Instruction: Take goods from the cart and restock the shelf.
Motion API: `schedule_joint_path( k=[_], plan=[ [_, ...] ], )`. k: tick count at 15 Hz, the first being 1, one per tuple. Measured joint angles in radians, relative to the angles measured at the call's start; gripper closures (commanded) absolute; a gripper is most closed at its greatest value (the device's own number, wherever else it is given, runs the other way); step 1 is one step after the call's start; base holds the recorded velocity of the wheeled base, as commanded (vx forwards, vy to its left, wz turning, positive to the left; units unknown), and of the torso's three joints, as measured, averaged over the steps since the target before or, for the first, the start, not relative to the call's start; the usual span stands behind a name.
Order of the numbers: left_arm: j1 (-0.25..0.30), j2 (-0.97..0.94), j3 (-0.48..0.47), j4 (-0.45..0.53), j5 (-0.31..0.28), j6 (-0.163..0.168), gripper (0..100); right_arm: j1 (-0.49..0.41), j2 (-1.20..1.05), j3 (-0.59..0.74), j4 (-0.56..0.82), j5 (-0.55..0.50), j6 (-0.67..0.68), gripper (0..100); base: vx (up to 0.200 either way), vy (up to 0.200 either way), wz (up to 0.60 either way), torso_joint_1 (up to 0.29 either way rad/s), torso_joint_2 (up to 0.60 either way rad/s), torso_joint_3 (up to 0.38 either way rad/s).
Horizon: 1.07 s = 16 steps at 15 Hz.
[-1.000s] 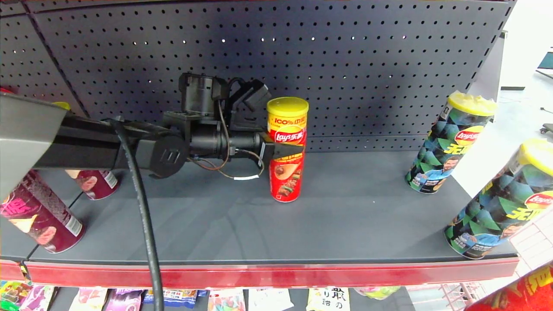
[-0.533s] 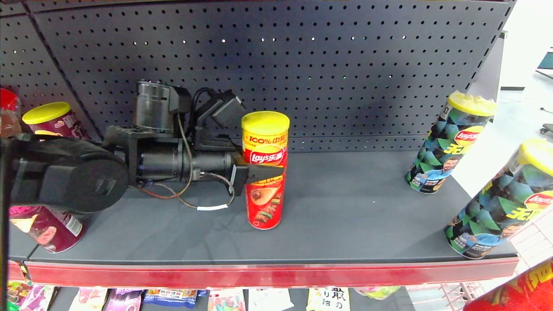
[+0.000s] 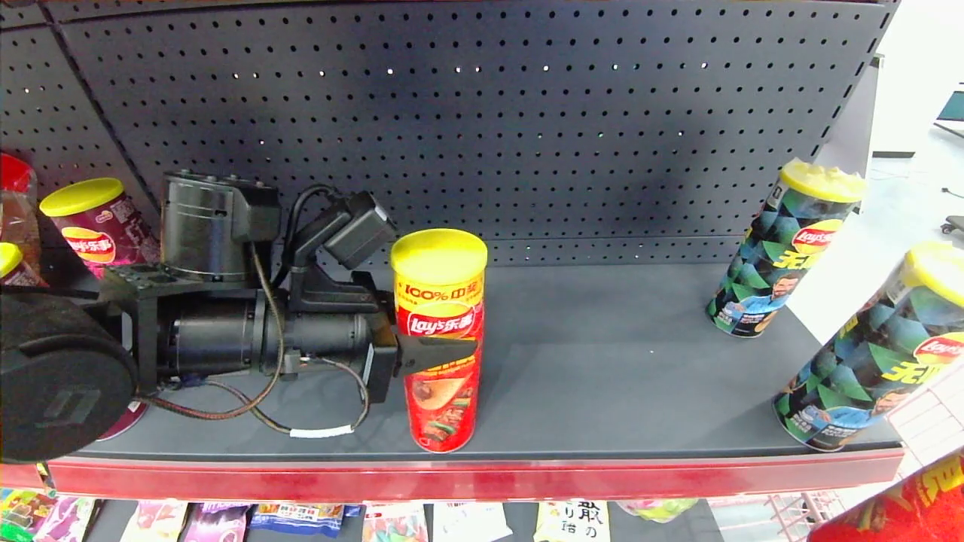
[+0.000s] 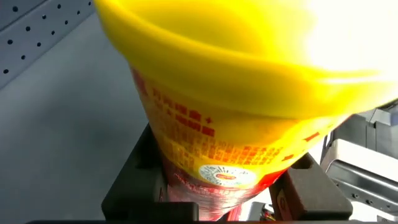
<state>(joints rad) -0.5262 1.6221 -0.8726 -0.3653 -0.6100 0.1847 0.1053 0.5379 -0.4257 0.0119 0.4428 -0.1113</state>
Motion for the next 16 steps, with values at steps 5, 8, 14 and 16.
schedule_joint_path(
  k=[5, 8, 14, 16],
  plan=[
    [-0.001, -0.026, 0.052, -0.026, 0.000, -0.009, 100, 0.000, -0.001, -0.003, 0.002, 0.000, 0.000, 100, 0.000, 0.000, 0.00, 0.000, 0.00, 0.000],
    [-0.002, -0.037, 0.057, -0.022, 0.000, -0.011, 100, 0.000, -0.001, -0.005, 0.001, 0.000, 0.000, 100, 0.000, 0.000, 0.00, 0.000, 0.00, 0.000],
    [-0.016, -0.055, 0.083, -0.027, 0.000, -0.007, 100, 0.000, -0.004, -0.004, 0.002, 0.000, 0.000, 100, 0.000, 0.000, 0.00, 0.000, 0.00, 0.000],
    [-0.020, -0.057, 0.092, -0.029, 0.000, -0.006, 100, -0.001, -0.004, -0.007, 0.002, 0.000, 0.000, 100, 0.000, 0.000, 0.00, 0.000, 0.00, 0.000]
  ],
)
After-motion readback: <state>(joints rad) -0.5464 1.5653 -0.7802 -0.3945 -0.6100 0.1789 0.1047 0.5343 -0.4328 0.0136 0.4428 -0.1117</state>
